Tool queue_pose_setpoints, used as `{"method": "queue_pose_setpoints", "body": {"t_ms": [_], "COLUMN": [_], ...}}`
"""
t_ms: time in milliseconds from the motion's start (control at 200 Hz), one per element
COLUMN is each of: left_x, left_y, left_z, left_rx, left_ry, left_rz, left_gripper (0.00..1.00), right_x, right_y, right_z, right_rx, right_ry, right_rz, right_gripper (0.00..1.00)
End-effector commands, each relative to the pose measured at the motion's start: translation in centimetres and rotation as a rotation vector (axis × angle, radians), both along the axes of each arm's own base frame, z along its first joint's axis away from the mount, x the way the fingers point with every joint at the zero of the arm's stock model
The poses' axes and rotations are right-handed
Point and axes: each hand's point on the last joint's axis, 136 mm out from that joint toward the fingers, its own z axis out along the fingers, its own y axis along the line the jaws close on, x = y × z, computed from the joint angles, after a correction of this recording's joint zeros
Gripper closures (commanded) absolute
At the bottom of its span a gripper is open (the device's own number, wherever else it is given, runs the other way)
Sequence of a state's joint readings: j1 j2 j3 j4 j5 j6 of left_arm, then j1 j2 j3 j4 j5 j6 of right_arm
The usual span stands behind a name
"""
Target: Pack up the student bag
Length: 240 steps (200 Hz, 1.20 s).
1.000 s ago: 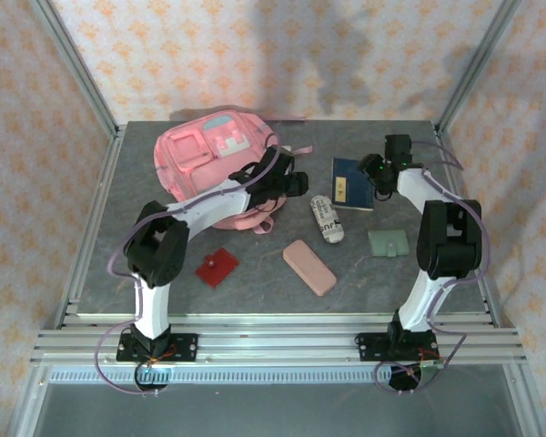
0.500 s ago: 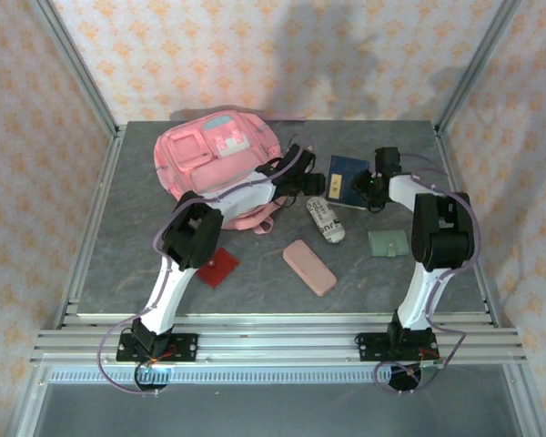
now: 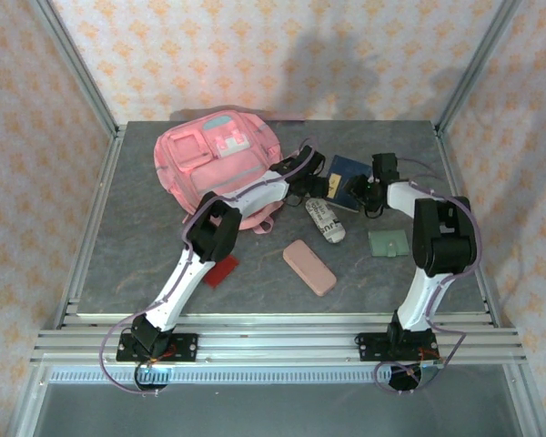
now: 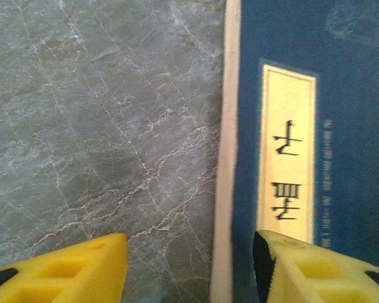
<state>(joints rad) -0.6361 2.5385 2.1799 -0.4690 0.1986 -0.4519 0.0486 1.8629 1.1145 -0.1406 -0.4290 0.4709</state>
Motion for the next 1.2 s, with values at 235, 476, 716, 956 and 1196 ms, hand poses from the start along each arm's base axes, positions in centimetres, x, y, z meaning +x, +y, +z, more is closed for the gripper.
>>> {"method": "queue_pose_setpoints", "body": {"t_ms": [235, 476, 716, 956, 1196], "left_x": [-0.3, 0.1, 0.3, -0.2, -1.0], "left_y": [-0.5, -0.1, -1.0, -1.9, -2.4], "left_z": [-1.5, -1.1, -0.3, -1.7, -3.3], "left_rx": [0.024, 0.066, 0.037, 0.014, -0.003], "left_ry": [0.018, -0.005, -0.026, 0.006, 0.049], "left_rz": [-0.041, -0.054, -0.083, -0.121, -0.156], "left_gripper": [0.58, 0.51, 0.45, 0.51, 0.74], "right_x": [-1.2, -2.2, -1.9, -0.7, -0.3], "right_y": [-1.6, -3.5, -2.5, 0.0, 2.8], "right_z": [-0.3, 1.4, -0.6, -0.8, 1.7], "right_rx": [-0.015, -0.021, 0.023, 0.137, 0.238], "right_ry": [0.018, -0.032, 0.009, -0.023, -0.145], "right_rz": [-0.062, -0.122, -0.086, 0.011, 0.126], "right_gripper": [0.44, 0.43, 0.46, 0.56, 0.63]}}
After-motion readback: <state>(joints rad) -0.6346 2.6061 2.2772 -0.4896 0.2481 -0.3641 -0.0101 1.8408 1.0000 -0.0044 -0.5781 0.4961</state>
